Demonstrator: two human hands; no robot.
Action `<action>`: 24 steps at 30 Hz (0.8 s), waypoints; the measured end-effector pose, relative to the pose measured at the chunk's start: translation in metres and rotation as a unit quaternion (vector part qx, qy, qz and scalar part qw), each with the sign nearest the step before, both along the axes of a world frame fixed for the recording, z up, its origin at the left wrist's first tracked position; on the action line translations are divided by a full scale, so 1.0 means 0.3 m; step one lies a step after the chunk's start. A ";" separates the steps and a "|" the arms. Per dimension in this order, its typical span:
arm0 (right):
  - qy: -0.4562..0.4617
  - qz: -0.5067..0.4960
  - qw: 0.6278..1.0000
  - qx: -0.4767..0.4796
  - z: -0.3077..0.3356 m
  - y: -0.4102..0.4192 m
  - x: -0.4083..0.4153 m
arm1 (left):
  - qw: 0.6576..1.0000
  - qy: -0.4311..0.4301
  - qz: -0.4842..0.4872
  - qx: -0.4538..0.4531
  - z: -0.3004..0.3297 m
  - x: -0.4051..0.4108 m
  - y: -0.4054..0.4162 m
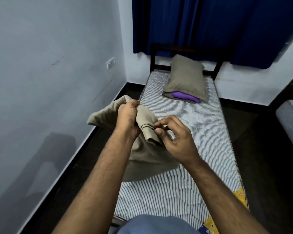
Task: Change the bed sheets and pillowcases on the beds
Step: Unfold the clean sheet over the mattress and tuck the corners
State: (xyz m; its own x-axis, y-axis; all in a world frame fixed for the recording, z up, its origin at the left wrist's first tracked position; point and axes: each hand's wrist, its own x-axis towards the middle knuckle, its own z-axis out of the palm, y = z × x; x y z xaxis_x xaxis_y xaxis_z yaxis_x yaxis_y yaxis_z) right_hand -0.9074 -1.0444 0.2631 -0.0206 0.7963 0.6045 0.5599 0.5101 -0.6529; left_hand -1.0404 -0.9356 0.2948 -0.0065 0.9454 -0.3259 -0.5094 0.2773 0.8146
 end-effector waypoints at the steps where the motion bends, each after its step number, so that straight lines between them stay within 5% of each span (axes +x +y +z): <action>1: -0.016 0.017 1.000 -0.005 0.005 0.002 0.002 | 1.000 0.018 0.005 -0.007 0.002 -0.003 -0.001; 7: -0.138 -0.008 0.990 0.028 -0.008 0.030 -0.014 | 0.998 0.044 0.049 0.004 0.026 -0.036 -0.015; 17: -0.034 -0.007 0.999 0.015 -0.035 0.090 0.019 | 1.000 0.008 0.006 0.002 0.026 -0.012 0.022; 24: 0.193 -0.054 0.977 -0.069 -0.027 0.179 0.012 | 0.982 0.030 -0.169 0.075 0.029 0.003 0.019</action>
